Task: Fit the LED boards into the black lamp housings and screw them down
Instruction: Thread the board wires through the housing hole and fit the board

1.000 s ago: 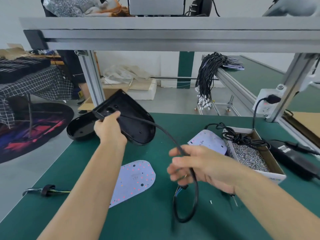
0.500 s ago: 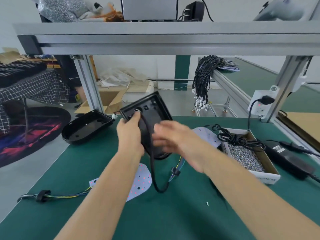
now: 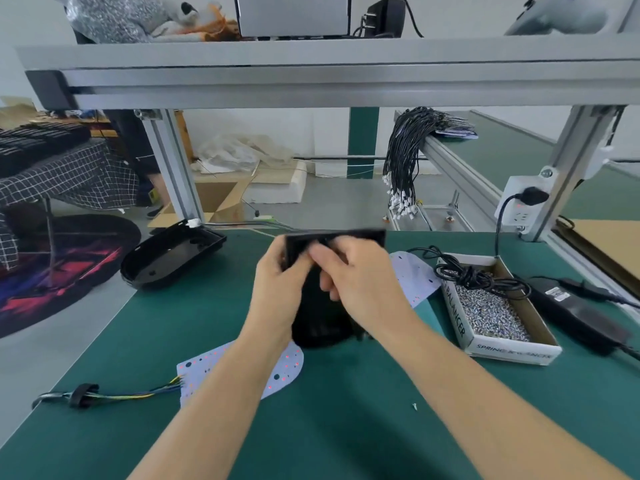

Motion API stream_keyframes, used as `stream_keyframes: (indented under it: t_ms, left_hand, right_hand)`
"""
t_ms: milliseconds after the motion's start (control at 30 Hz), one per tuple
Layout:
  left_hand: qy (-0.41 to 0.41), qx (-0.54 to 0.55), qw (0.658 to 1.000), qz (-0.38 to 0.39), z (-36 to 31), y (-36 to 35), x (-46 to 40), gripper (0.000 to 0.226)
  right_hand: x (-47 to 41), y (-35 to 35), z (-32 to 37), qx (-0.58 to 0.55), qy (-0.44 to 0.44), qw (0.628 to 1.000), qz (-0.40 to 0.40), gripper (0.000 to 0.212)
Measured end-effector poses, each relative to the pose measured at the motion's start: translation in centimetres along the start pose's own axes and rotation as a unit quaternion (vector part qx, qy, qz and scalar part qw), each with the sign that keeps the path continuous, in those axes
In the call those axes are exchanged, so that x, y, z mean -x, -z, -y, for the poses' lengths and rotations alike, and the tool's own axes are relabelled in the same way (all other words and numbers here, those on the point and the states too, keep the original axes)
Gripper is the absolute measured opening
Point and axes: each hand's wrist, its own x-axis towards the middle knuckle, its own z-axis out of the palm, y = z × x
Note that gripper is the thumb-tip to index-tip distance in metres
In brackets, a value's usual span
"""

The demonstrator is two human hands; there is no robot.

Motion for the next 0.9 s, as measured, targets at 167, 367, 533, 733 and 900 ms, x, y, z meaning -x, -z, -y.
stream_keyframes:
  t_ms: [167,367,533,733,900]
  left_hand:
    - [0.257,0.159,0.953,-0.027,-0.8,0.9,-1.5,0.019]
    - [0.302,0.142,0.941,-0.059,0.4,3.0,-2.3,0.012]
    - [0.331,0.16,0.929,-0.052,0.2,2.9,-2.8,0.015]
    - [0.332,0.161,0.927,-0.074,-0.3,2.4,-3.2,0.015]
    - [0.278,0.164,0.938,-0.126,-0.3,1.7,-3.4,0.007]
  right_hand:
    - [0.0,-0.1,-1.2,0.094,0.05,0.993,-0.039,0.03]
    - [4.5,3.6,-7.0,0.111,0.027,0.982,0.148,0.054]
    - [6.3,4.0,-9.1,0.194,0.09,0.959,0.187,0.061]
    - [6.3,3.4,-9.5,0.329,0.241,0.905,0.121,0.061]
    - [6.3,3.5,-8.6,0.24,0.265,0.932,0.057,0.032]
